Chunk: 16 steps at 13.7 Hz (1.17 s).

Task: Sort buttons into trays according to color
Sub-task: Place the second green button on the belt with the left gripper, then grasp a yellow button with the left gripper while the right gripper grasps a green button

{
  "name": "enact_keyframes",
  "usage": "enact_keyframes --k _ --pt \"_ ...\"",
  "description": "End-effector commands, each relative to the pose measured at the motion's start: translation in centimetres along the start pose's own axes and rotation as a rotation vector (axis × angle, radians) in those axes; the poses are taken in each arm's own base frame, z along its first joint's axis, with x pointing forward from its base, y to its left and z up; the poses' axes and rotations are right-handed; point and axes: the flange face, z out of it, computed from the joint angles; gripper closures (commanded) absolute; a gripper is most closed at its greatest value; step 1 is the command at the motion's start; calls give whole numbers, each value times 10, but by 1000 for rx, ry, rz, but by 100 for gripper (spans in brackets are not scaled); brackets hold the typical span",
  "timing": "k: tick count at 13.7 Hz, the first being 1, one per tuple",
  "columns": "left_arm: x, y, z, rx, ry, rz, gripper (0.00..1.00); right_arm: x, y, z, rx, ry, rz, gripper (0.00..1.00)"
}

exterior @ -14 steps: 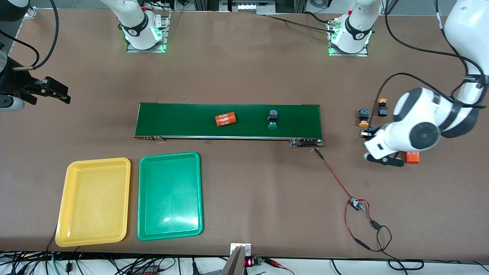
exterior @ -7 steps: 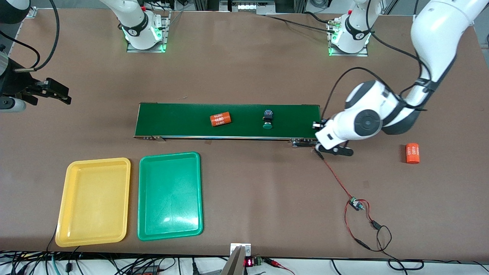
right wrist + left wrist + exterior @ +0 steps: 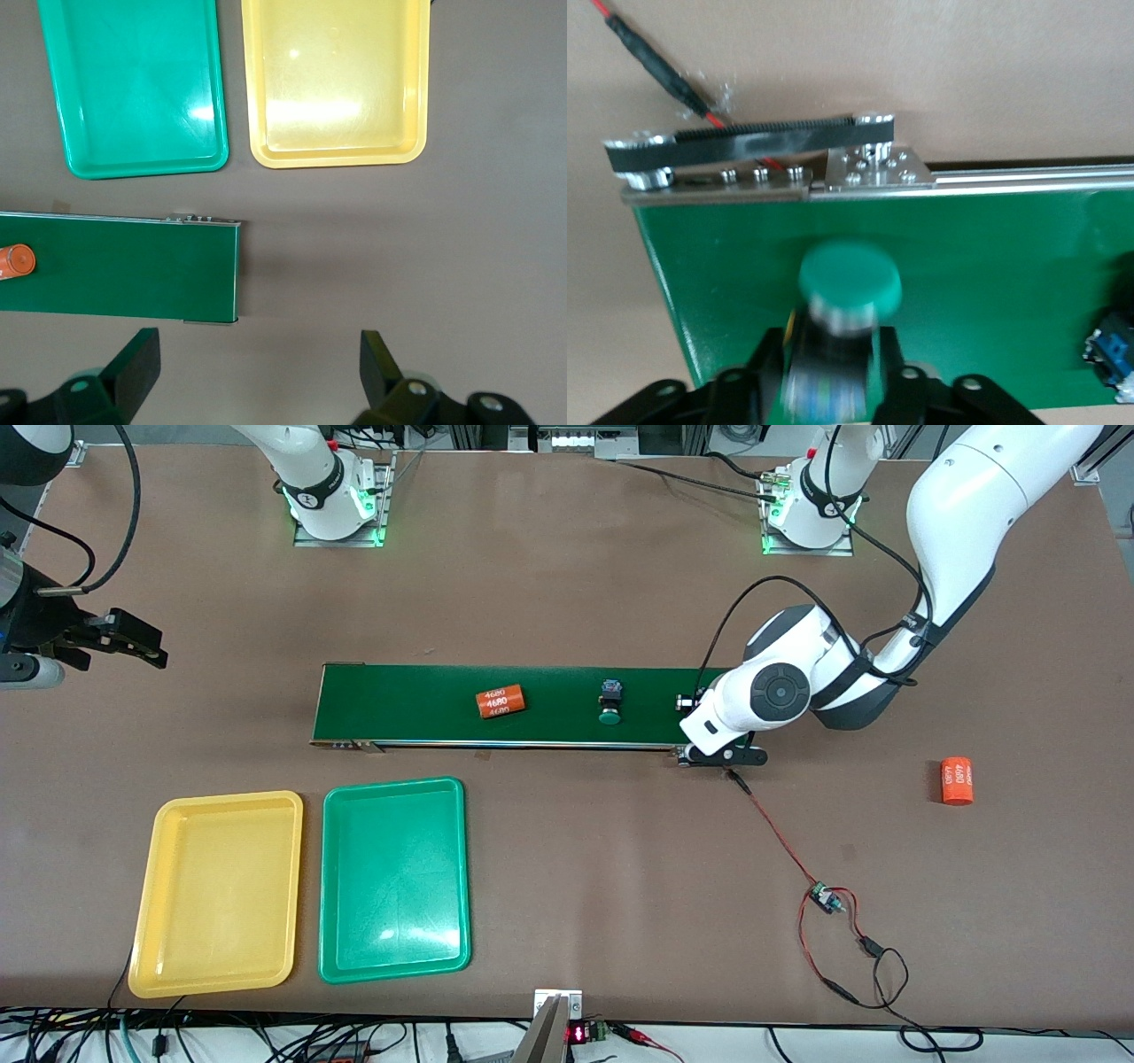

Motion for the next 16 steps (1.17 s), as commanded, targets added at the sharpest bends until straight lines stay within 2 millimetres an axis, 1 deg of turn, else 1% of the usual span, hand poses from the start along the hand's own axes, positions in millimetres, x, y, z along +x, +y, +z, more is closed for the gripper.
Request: enact_keyframes --k 1,2,4,5,6,8,9,10,11,13,14,15,16 --pt "-4 0 2 -3 -6 -42 0 -1 1 1 -3 -9 -12 0" --pt "-5 0 2 -1 -5 -42 0 0 0 3 -3 -14 -14 0" --pt "-2 -3 -12 0 14 -49 0 1 -4 6 -3 -18 -20 0" --pt "1 -12 -29 17 25 -61 0 3 -6 10 -4 -26 -24 0" --pt "6 -19 -50 32 33 -86 0 5 -10 13 -5 -30 -31 0" --pt "17 -35 -94 60 32 -118 0 11 -13 26 -5 -53 -37 0" --pt "21 -47 -107 84 19 -134 0 12 -14 27 -5 -53 -38 0" --pt "26 -64 -117 105 15 -130 0 12 -13 27 -4 -55 -32 0" --pt "33 -83 -122 109 25 -123 0 12 -13 29 -4 -58 -23 0" --pt "41 -110 -130 107 37 -107 0 12 -15 30 -3 -61 -23 0" --pt "43 -117 -133 101 41 -87 0 12 -22 29 -2 -59 -32 0" --pt "45 -124 -139 97 49 -75 0 12 -34 30 4 -60 -50 0" --pt "48 -135 -145 91 56 -72 0 13 -47 33 4 -66 -71 0"
